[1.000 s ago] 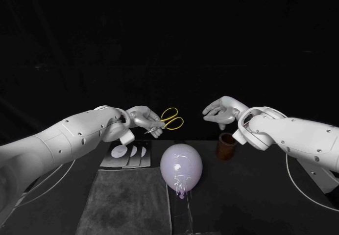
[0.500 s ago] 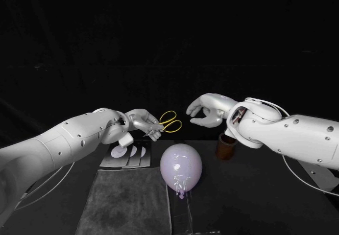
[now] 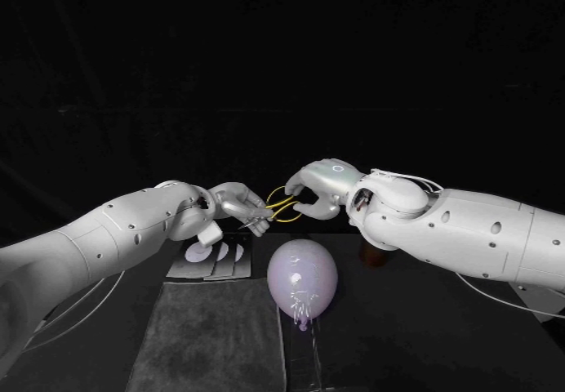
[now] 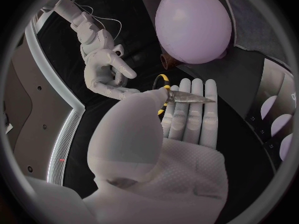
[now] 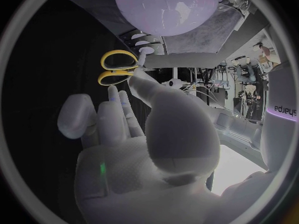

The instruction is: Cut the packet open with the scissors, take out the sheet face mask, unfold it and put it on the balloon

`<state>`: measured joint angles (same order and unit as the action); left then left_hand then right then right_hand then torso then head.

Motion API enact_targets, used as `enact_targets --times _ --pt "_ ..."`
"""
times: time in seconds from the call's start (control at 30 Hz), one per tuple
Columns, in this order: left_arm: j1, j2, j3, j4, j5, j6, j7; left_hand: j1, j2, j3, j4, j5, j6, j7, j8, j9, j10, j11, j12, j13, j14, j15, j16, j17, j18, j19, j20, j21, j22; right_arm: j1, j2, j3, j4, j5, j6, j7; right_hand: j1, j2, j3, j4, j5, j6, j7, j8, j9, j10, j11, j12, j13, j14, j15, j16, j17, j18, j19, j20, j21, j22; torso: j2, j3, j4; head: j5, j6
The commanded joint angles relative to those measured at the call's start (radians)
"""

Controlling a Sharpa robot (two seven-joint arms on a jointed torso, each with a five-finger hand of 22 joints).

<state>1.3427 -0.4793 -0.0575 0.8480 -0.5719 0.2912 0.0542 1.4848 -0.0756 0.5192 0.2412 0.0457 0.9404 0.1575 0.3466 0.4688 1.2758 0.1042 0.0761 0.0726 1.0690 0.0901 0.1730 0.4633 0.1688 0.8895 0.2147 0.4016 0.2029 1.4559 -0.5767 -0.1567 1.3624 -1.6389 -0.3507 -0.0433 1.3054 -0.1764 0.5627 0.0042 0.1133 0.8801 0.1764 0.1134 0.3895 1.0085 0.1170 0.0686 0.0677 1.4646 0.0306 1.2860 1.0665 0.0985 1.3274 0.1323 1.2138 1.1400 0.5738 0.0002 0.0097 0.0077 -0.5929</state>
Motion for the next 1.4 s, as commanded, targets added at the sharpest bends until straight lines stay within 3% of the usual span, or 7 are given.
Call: enact_targets --times 0.03,0.17,0.47,0.63,1.0,1.1,1.4 --pt "0.001 0.000 0.001 0.010 0.019 0.020 0.005 -0.007 0.007 0.113 -0.111 0.003 -0.006 0.002 0.006 0.009 0.006 0.001 -0.003 0.002 0.008 -0.003 -0.005 0.002 0.006 -0.008 0.001 0.008 0.003 -0.003 0.018 0.000 -0.014 -0.062 -0.009 -0.023 0.002 -0.009 -0.004 0.000 -0.001 -0.004 0.004 -0.006 0.000 -0.005 0.006 -0.003 -0.001 0.012 0.003 0.007 0.002 -0.002 0.003 0.001 0.003 0.003 0.000 -0.0002 -0.0013 0.002 -0.002" --pt "0.001 -0.005 0.002 0.021 0.043 0.025 0.006 -0.007 0.007 0.113 -0.111 0.003 -0.006 0.002 0.006 0.009 0.006 0.001 -0.003 0.002 0.008 -0.003 -0.005 0.002 0.006 -0.008 0.001 0.008 0.003 -0.009 0.043 -0.001 -0.037 -0.072 0.009 -0.032 0.007 -0.004 -0.001 -0.002 -0.001 0.000 0.002 -0.004 0.000 -0.006 0.006 -0.002 -0.001 0.014 0.003 0.013 0.010 -0.003 0.006 0.002 0.009 0.010 0.001 -0.0024 -0.0017 0.000 -0.002" --pt "0.002 -0.020 0.003 0.054 0.102 0.044 0.003 -0.012 0.006 0.116 -0.115 0.003 -0.006 0.002 0.007 0.011 0.006 0.001 -0.003 0.002 0.008 -0.003 -0.005 0.003 0.006 -0.009 0.001 0.011 0.005 -0.017 0.077 -0.006 -0.078 -0.091 0.026 -0.054 0.003 0.009 0.006 0.005 -0.032 0.003 -0.012 -0.005 0.001 -0.021 -0.009 -0.003 -0.002 0.013 -0.030 0.017 0.008 0.002 -0.006 -0.024 0.000 0.004 0.001 -0.0012 -0.0011 0.000 -0.009" --pt "0.002 -0.028 0.005 0.075 0.129 0.055 -0.002 -0.014 0.005 0.116 -0.117 0.003 -0.005 0.002 0.007 0.012 0.006 0.001 -0.003 0.002 0.008 -0.003 -0.005 0.003 0.006 -0.010 0.001 0.013 0.006 -0.018 0.089 -0.008 -0.095 -0.086 0.077 -0.056 0.004 0.015 0.010 0.006 -0.051 0.013 -0.018 -0.001 0.003 -0.021 -0.016 0.001 -0.001 0.017 -0.038 0.025 0.019 0.001 -0.005 -0.035 0.003 0.010 0.002 -0.0013 0.0006 0.001 -0.012" --pt "0.003 -0.034 0.007 0.106 0.163 0.060 0.003 -0.018 0.005 0.119 -0.119 0.003 -0.006 0.002 0.006 0.013 0.005 0.001 -0.004 0.001 0.007 -0.003 -0.006 0.004 0.006 -0.012 0.001 0.015 0.008 -0.026 0.105 -0.011 -0.130 -0.090 0.163 -0.072 0.006 0.016 0.013 0.005 -0.055 0.023 -0.018 0.004 0.006 -0.005 -0.016 0.008 0.001 0.020 -0.037 0.031 0.026 -0.003 0.002 -0.037 0.013 0.024 0.001 -0.0007 -0.0008 -0.004 -0.014" --pt "0.003 -0.035 0.007 0.119 0.173 0.050 0.004 -0.020 0.006 0.120 -0.119 0.003 -0.006 0.002 0.006 0.013 0.004 0.002 -0.004 0.001 0.007 -0.003 -0.007 0.004 0.006 -0.013 0.002 0.015 0.009 -0.027 0.107 -0.013 -0.135 -0.097 0.191 -0.072 0.002 0.019 0.016 0.008 -0.057 0.052 -0.022 0.020 0.014 0.033 -0.019 0.024 0.004 0.023 -0.030 0.038 0.032 -0.007 0.010 -0.034 0.025 0.041 0.001 0.0001 0.0000 -0.004 -0.016" --pt "0.003 -0.038 0.006 0.168 0.192 0.057 0.020 -0.024 0.008 0.123 -0.122 0.003 -0.008 0.002 0.005 0.014 0.003 0.002 -0.005 0.001 0.005 -0.002 -0.008 0.005 0.005 -0.016 0.002 0.017 0.010 -0.037 0.114 -0.016 -0.147 -0.116 0.202 -0.057 -0.002 0.022 0.026 0.012 -0.058 0.093 -0.025 0.042 0.026 0.084 -0.022 0.034 0.003 0.026 -0.026 0.053 0.049 -0.015 0.032 -0.026 0.057 0.080 0.001 0.0000 -0.0009 -0.007 -0.014"
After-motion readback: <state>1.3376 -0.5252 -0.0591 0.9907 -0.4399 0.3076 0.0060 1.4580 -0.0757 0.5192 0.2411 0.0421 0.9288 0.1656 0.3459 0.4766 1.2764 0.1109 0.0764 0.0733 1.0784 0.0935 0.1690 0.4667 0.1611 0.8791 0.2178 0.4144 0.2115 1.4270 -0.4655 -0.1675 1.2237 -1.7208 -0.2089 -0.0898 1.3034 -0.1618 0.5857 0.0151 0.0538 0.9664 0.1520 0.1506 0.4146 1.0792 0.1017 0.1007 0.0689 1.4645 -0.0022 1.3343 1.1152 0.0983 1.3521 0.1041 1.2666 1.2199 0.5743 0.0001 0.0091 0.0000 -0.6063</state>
